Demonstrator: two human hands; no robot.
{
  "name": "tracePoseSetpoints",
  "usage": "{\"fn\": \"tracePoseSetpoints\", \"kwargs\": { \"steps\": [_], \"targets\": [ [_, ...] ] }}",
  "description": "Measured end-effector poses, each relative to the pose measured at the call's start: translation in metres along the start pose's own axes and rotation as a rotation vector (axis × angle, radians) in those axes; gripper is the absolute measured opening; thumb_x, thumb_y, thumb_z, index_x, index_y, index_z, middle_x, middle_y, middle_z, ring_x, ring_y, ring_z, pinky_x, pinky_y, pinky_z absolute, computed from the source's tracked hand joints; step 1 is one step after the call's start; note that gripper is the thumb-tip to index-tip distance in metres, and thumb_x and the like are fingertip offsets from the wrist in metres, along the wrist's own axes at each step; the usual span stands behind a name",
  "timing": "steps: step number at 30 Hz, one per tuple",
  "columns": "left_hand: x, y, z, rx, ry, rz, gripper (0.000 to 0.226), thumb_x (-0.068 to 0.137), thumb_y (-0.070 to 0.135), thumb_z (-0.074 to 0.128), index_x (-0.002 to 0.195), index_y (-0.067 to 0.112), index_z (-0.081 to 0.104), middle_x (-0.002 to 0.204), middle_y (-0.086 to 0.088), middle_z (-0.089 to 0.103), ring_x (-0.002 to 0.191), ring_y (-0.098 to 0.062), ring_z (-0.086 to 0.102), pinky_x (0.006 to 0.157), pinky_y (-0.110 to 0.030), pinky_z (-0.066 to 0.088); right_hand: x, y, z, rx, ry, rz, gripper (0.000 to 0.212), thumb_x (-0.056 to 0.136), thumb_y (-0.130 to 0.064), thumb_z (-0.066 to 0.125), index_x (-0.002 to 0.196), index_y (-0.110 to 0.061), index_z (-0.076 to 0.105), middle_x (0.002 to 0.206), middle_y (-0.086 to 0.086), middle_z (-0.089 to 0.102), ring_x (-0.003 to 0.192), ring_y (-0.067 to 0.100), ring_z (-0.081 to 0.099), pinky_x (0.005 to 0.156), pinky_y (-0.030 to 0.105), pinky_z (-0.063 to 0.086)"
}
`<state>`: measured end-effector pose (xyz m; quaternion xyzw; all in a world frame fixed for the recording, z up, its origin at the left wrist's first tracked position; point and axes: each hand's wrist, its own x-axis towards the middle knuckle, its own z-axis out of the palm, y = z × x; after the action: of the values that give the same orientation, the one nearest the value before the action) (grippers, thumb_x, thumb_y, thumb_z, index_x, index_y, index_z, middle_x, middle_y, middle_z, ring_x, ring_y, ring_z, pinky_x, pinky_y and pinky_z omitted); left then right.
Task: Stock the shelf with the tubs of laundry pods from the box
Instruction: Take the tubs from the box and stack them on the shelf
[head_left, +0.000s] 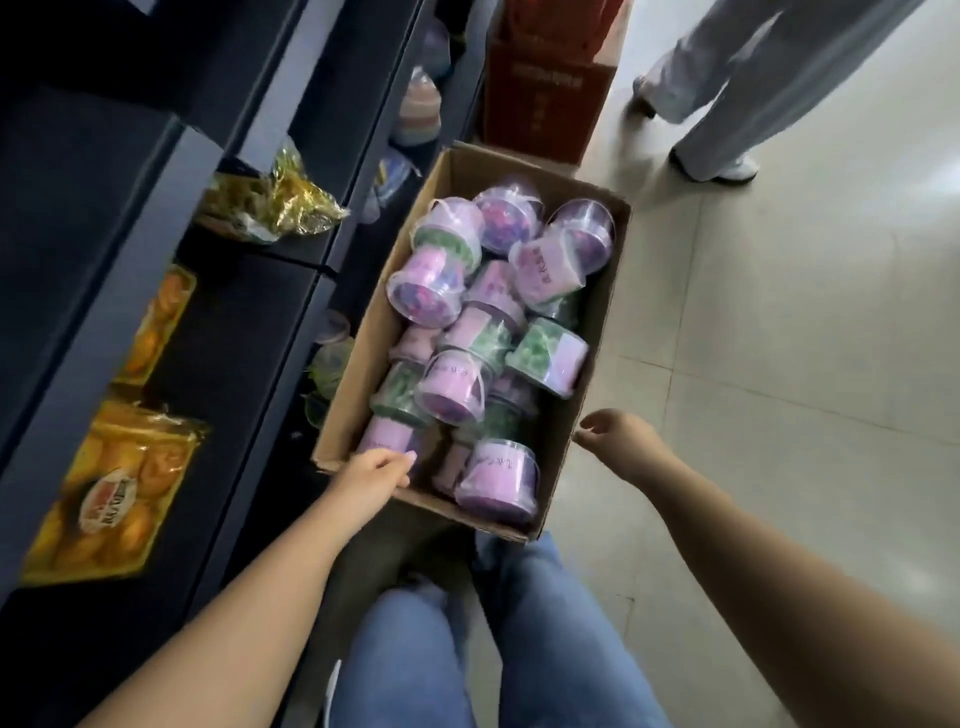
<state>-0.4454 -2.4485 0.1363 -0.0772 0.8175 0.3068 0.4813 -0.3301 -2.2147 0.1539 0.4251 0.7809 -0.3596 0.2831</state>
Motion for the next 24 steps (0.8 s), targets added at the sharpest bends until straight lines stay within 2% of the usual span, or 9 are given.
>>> {"fn": "tracePoseSetpoints", "kwargs": {
  "steps": [3,5,8,11,14,16,18,21,24],
  "targets": [
    [0.043,0.016,0.019,-0.138,0.022,-0.121,0.022,0.094,0.029,0.049,0.094,0.009,0.058,0.081,-0.008,0.058,0.063,-0.012,0.047,0.056,-0.024,0.033,0.043,-0.015,0.003,-0.026,-0.049,-0.009,0.033,0.091,-0.025,0.054,0.110,0.000,0.063,0.113,0.017,0.064,0.105,0.031,0.057,0.081,0.030,0.043],
    [0.069,0.019,0.028,-0.192,0.022,-0.221,0.042,0.092,0.039,0.049,0.112,0.003,0.057,0.080,-0.005,0.057,0.067,-0.015,0.049,0.058,-0.025,0.036,0.065,-0.024,0.017,-0.020,-0.098,-0.020,0.031,0.091,-0.025,0.055,0.108,0.000,0.064,0.113,0.017,0.065,0.105,0.031,0.058,0.086,0.032,0.043],
    [0.097,0.020,0.040,-0.292,-0.024,-0.308,0.061,0.087,0.053,0.049,0.124,0.005,0.051,0.108,-0.009,0.057,0.099,-0.020,0.052,0.079,-0.033,0.045,0.088,-0.029,0.048,0.008,-0.212,-0.008,0.036,0.090,-0.028,0.057,0.108,0.002,0.064,0.106,0.017,0.067,0.097,0.030,0.060,0.084,0.034,0.046],
    [0.123,0.024,0.051,-0.466,-0.048,-0.378,0.078,0.081,0.064,0.048,0.138,0.014,0.036,0.139,-0.011,0.044,0.127,-0.023,0.042,0.099,-0.040,0.040,0.106,-0.026,0.080,0.129,-0.330,0.112,0.036,0.087,-0.034,0.062,0.091,0.001,0.062,0.078,0.010,0.060,0.063,0.019,0.050,0.056,0.027,0.040],
    [0.142,0.031,0.063,-0.691,-0.110,-0.417,0.088,0.076,0.071,0.048,0.146,0.025,0.020,0.152,-0.007,0.026,0.138,-0.025,0.028,0.104,-0.044,0.033,0.118,-0.015,0.103,0.273,-0.343,0.297,0.044,0.079,-0.041,0.068,0.098,-0.004,0.054,0.068,0.002,0.046,0.058,0.015,0.044,0.049,0.025,0.032],
    [0.151,0.033,0.069,-0.817,-0.129,-0.446,0.089,0.075,0.070,0.050,0.146,0.026,0.020,0.152,-0.005,0.026,0.137,-0.027,0.029,0.100,-0.044,0.034,0.119,-0.005,0.116,0.404,-0.374,0.413,0.067,0.072,-0.048,0.073,0.116,-0.004,0.048,0.085,0.006,0.054,0.074,0.021,0.053,0.057,0.026,0.039],
    [0.158,0.033,0.072,-0.917,-0.134,-0.481,0.080,0.078,0.064,0.054,0.142,0.024,0.028,0.148,-0.009,0.032,0.131,-0.032,0.037,0.096,-0.044,0.039,0.115,0.003,0.125,0.515,-0.390,0.506,0.074,0.067,-0.051,0.075,0.117,-0.005,0.046,0.098,0.010,0.056,0.076,0.022,0.054,0.060,0.026,0.040],
    [0.166,0.037,0.071,-1.061,-0.109,-0.466,0.060,0.086,0.045,0.058,0.135,0.018,0.038,0.139,-0.016,0.043,0.111,-0.034,0.051,0.078,-0.048,0.049,0.114,0.004,0.127,0.600,-0.432,0.557,0.051,0.069,-0.049,0.075,0.091,-0.010,0.051,0.068,0.004,0.041,0.050,0.015,0.035,0.052,0.021,0.030],
    [0.164,0.042,0.065,-1.081,-0.070,-0.437,0.042,0.093,0.024,0.053,0.131,0.011,0.042,0.132,-0.018,0.049,0.092,-0.030,0.054,0.074,-0.047,0.048,0.114,0.005,0.122,0.587,-0.453,0.551,0.049,0.071,-0.045,0.075,0.093,-0.009,0.052,0.068,0.003,0.041,0.056,0.016,0.039,0.055,0.025,0.040]
  ]
}}
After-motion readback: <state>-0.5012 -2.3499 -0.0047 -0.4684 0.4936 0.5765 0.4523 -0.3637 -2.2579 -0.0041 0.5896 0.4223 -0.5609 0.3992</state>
